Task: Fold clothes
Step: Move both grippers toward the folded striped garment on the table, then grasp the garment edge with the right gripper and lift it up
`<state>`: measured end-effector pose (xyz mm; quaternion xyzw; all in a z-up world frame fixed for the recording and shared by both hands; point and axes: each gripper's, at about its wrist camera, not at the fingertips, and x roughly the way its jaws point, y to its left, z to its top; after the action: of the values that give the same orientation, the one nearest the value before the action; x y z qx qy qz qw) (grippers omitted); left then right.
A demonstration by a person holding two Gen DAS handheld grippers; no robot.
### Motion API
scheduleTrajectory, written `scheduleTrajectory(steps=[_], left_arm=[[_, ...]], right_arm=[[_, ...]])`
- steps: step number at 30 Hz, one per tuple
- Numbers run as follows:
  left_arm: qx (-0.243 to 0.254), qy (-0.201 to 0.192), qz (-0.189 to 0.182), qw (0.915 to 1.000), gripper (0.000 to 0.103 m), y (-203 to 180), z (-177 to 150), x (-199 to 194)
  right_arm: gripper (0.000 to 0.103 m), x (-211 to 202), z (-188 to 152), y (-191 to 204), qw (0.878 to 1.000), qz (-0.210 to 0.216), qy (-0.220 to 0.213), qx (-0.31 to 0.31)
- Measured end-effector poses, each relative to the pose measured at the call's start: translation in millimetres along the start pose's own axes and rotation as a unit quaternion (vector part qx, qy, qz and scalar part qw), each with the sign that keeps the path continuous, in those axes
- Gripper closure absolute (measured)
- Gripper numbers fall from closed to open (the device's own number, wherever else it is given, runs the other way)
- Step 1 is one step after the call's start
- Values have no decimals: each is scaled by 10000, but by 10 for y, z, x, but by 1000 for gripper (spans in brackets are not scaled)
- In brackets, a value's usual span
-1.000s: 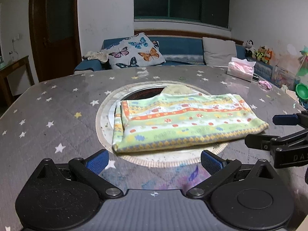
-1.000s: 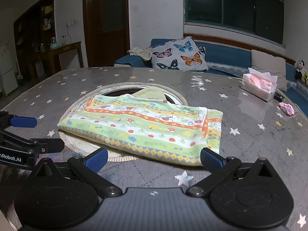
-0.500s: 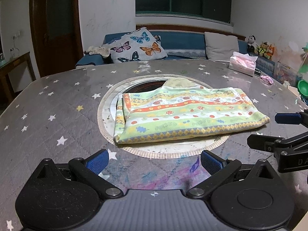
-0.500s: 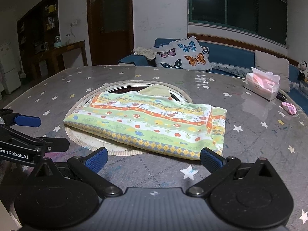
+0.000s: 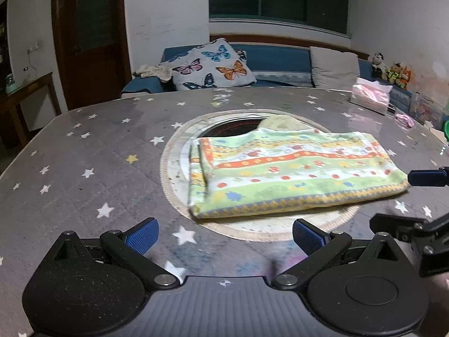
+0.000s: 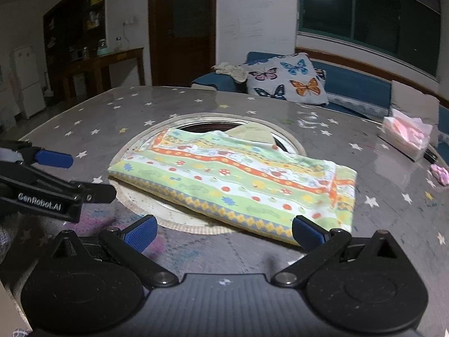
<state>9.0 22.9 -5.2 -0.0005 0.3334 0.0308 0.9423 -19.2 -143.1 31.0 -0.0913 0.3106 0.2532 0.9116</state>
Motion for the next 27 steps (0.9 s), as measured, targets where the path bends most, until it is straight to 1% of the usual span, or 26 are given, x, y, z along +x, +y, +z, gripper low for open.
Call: scheduleTrajectory(steps=[7, 11, 13, 18, 20, 21, 22, 23, 25, 26, 27], left_arm=[[-193, -73, 270, 9994, 0, 321, 157, 84], [-381, -104, 413, 9984, 0, 546, 286, 146], [-490, -80, 403, 9979, 0, 637, 343, 190], [-700, -9, 323, 9970, 1, 798, 455, 296], [-771, 41, 215, 9968, 1, 819, 489, 341], [-809, 68, 159, 9966, 1, 829, 506, 365], [-854, 103, 96, 9963, 1, 838, 523, 394], [-897, 133, 31, 9959, 1, 841, 539, 421], [-995, 189, -126, 9948, 1, 844, 569, 469], [-1047, 216, -211, 9940, 1, 845, 583, 491], [-1101, 244, -289, 9932, 1, 845, 598, 518]], right_arm=[[1, 167, 156, 190, 9987, 279, 57, -411], [8, 280, 276, 353, 9958, 539, 93, -732], [10, 360, 335, 443, 9936, 683, 133, -885], [20, 564, 427, 703, 9863, 970, 176, -1322], [27, 654, 459, 791, 9831, 1072, 185, -1473], [28, 699, 470, 824, 9822, 1104, 200, -1508], [33, 745, 481, 856, 9813, 1133, 216, -1539], [40, 791, 492, 889, 9804, 1163, 232, -1570], [44, 859, 508, 911, 9797, 1201, 279, -1580], [50, 891, 516, 920, 9794, 1213, 299, -1589], [55, 904, 517, 931, 9789, 1212, 299, -1615]])
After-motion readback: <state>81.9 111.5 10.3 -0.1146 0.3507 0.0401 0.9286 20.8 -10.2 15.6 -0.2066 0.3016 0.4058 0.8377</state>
